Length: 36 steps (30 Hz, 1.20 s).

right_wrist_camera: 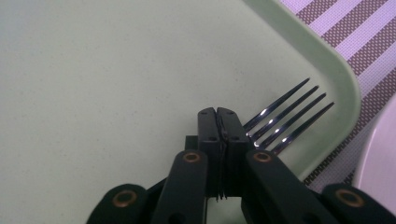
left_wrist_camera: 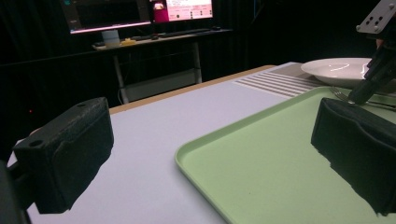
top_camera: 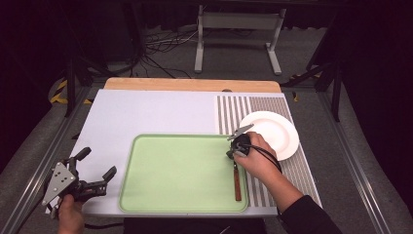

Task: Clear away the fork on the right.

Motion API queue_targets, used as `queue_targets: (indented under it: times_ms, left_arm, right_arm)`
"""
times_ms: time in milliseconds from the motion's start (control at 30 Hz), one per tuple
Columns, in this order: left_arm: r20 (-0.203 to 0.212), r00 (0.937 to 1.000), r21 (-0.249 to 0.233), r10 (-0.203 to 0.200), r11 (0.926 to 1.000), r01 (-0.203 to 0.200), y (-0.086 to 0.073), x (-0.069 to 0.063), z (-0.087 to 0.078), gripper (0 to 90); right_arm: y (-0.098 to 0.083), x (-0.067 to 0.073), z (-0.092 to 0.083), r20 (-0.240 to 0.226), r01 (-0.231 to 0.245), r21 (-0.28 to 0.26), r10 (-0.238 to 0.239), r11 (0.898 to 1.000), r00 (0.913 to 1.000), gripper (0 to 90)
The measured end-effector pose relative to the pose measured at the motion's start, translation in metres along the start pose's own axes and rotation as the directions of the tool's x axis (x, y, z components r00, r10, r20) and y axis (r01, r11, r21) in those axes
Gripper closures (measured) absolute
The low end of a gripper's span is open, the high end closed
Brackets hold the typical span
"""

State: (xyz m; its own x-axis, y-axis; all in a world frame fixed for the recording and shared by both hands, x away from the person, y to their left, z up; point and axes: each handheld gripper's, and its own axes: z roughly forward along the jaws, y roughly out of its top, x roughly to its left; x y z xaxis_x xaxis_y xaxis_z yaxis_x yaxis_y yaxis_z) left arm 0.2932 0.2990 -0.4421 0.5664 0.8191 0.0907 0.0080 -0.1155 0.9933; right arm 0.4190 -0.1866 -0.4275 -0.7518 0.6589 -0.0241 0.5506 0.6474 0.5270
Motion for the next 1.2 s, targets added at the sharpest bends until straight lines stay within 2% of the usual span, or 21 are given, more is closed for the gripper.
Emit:
queue_targets:
  times_ms: [67,233,300,333,433,533,567,633,667,700,733,800,967,1033,1100,1133,1200]
  left_arm:
    - [0.001,1.0000,0.002,-0.002,1.0000,0.002,0.000,0.000,0.000,0.0]
    - [0.000,1.0000,0.002,-0.001,1.0000,0.001,0.000,0.000,0.000,0.0]
    - [-0.001,1.0000,0.003,-0.002,1.0000,0.002,0.000,0.000,0.000,0.0]
    - [-0.002,1.0000,0.002,-0.003,1.0000,0.003,0.000,0.000,0.000,0.0]
    - [-0.001,1.0000,0.002,-0.006,1.0000,0.006,0.000,0.000,0.000,0.0]
    - [-0.003,1.0000,0.000,-0.005,1.0000,0.005,0.000,0.000,0.000,0.0]
    - [-0.003,1.0000,0.001,-0.006,1.0000,0.006,0.000,0.000,0.000,0.0]
    - [0.003,1.0000,0.006,-0.002,1.0000,0.002,-0.001,0.000,0.001,0.0]
    - [0.003,1.0000,0.006,-0.002,1.0000,0.002,-0.001,0.000,0.001,0.0]
    - [-0.001,1.0000,0.003,-0.007,1.0000,0.007,-0.001,0.000,0.000,0.0]
    - [-0.001,1.0000,0.002,-0.006,1.0000,0.006,0.000,0.000,0.000,0.0]
    - [0.001,1.0000,0.003,-0.006,1.0000,0.006,0.000,0.000,0.000,0.0]
    - [0.001,1.0000,0.004,-0.003,1.0000,0.003,0.000,-0.001,0.001,0.0]
    - [0.000,1.0000,0.004,-0.003,1.0000,0.003,0.000,-0.001,0.001,0.0]
    - [-0.002,1.0000,0.005,-0.004,1.0000,0.004,0.000,-0.001,0.000,0.0]
    - [-0.002,1.0000,0.005,-0.004,1.0000,0.004,0.000,-0.001,0.000,0.0]
    - [-0.001,1.0000,0.004,-0.004,1.0000,0.004,0.000,-0.001,0.000,0.0]
  right_arm:
    - [0.000,0.000,-0.002,0.000,0.001,-0.016,-0.001,1.000,1.0000,84.5]
    - [0.003,0.000,-0.010,-0.017,0.006,-0.078,-0.008,0.997,0.9998,68.4]
    - [0.004,0.001,-0.012,-0.026,0.000,-0.097,-0.003,0.995,0.9997,65.4]
    - [0.005,0.002,-0.016,-0.035,0.004,-0.119,-0.008,0.993,0.9994,56.7]
    - [0.006,0.005,-0.019,-0.051,0.012,-0.156,-0.020,0.988,0.9985,47.3]
    - [0.006,0.005,-0.024,-0.039,0.068,-0.217,-0.078,0.974,0.9962,35.4]
    - [0.006,0.006,-0.026,-0.037,0.065,-0.218,-0.075,0.974,0.9965,32.3]
    - [0.004,0.006,-0.030,-0.035,0.073,-0.244,-0.084,0.967,0.9958,26.4]
    - [0.004,0.006,-0.030,-0.035,0.073,-0.244,-0.084,0.967,0.9958,26.4]
    - [0.003,0.006,-0.033,-0.025,0.086,-0.252,-0.096,0.964,0.9951,20.5]
    - [0.000,0.005,-0.038,-0.001,0.115,-0.281,-0.121,0.953,0.9927,17.9]
    - [-0.003,0.005,-0.043,-0.011,0.102,-0.306,-0.111,0.946,0.9938,15.4]
    - [-0.013,0.002,-0.057,-0.015,0.105,-0.404,-0.122,0.909,0.9925,11.3]
    - [-0.019,0.000,-0.062,-0.003,0.116,-0.424,-0.129,0.898,0.9916,11.0]
    - [-0.024,-0.001,-0.067,-0.007,0.103,-0.450,-0.119,0.887,0.9929,10.6]
    - [-0.024,-0.001,-0.067,-0.007,0.103,-0.450,-0.119,0.887,0.9929,10.6]
    - [-0.031,-0.002,-0.072,-0.003,0.100,-0.481,-0.116,0.871,0.9933,10.1]
